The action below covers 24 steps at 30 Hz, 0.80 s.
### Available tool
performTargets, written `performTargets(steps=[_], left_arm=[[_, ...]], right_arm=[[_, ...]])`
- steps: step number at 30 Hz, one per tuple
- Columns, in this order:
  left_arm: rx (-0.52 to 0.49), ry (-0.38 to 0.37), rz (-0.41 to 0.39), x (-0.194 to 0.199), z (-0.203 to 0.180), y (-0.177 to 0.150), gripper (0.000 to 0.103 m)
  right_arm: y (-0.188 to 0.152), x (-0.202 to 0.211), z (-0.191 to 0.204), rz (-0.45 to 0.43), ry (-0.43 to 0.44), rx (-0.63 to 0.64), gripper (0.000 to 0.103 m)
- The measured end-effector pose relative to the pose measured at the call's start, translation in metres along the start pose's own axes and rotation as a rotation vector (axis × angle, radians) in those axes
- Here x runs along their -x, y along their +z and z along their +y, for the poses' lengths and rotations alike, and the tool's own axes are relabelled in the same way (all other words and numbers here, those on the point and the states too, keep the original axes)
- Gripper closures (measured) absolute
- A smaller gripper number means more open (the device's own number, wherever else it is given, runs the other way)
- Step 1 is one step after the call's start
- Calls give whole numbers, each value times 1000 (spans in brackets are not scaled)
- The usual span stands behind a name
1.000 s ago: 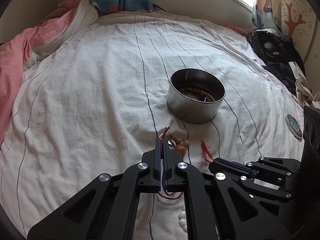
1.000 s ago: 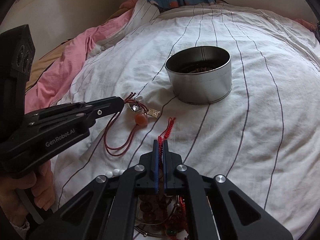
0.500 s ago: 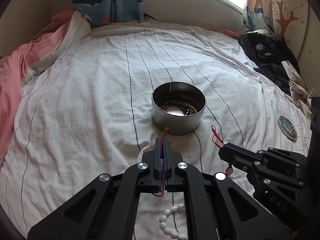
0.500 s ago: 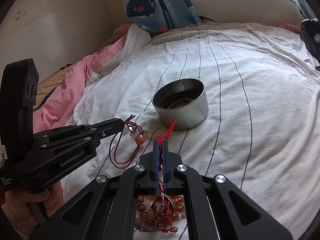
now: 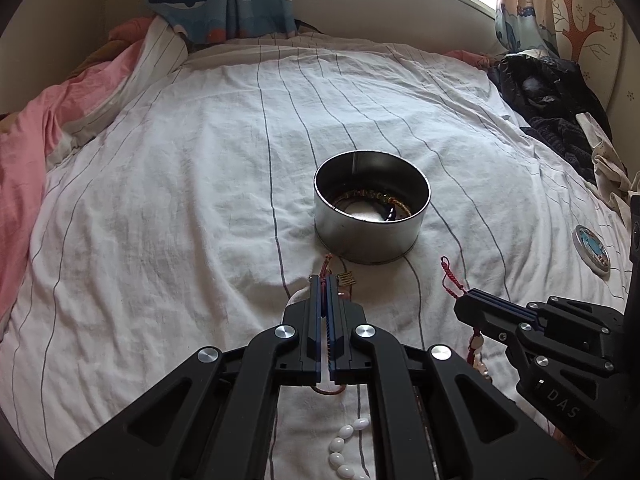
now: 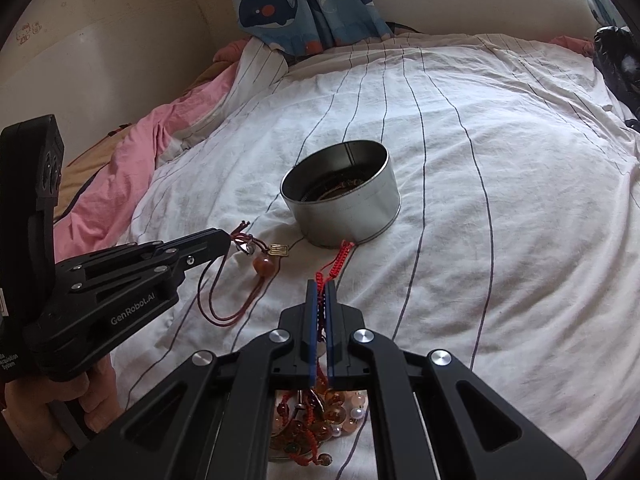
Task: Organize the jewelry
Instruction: 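Carry the red cord into the tin and open left while right carries its string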
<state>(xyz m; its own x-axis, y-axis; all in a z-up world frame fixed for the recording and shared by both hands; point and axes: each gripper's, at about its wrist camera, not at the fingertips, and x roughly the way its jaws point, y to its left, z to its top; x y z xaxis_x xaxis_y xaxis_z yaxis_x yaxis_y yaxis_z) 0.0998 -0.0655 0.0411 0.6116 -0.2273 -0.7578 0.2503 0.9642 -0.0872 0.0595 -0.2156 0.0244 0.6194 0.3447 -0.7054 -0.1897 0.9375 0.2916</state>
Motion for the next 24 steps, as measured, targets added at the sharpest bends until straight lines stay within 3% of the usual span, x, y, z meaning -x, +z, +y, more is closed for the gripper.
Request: performTargets(steps=[3, 4, 6, 10, 12, 14, 15, 16, 17, 24], left_arm=[[19, 1, 34, -12, 8, -7, 97], [25, 5, 41, -14, 11, -9, 93], [35, 6, 44, -16, 14, -12, 84], [49, 13, 36, -17, 17, -14, 63], [37, 20, 41, -20, 14, -13, 60], [16, 19, 62, -27, 9, -14, 61], [4, 10, 76, -30, 7, -14, 68], [-13, 8, 84, -31, 4, -14, 90], [-29, 1, 81, -30, 1, -13, 100], [-9, -53, -47, 5, -9, 9, 100]], right_arm=[[-4, -9, -5, 35, -15, -13, 95], [-4, -11, -6, 41, -19, -17, 76], [-5, -9, -6, 29, -37, -18, 59], [-5, -13, -3, 47, -53, -3, 59], [-7, -20, -4, 74, -67, -2, 59], [-10, -26, -5, 102, -79, -1, 63], [-10, -28, -5, 109, -79, 2, 81], [-10, -28, -5, 114, -73, 6, 98], [-9, -26, -4, 111, -66, 13, 98], [11, 5, 2, -16, -20, -4, 100]])
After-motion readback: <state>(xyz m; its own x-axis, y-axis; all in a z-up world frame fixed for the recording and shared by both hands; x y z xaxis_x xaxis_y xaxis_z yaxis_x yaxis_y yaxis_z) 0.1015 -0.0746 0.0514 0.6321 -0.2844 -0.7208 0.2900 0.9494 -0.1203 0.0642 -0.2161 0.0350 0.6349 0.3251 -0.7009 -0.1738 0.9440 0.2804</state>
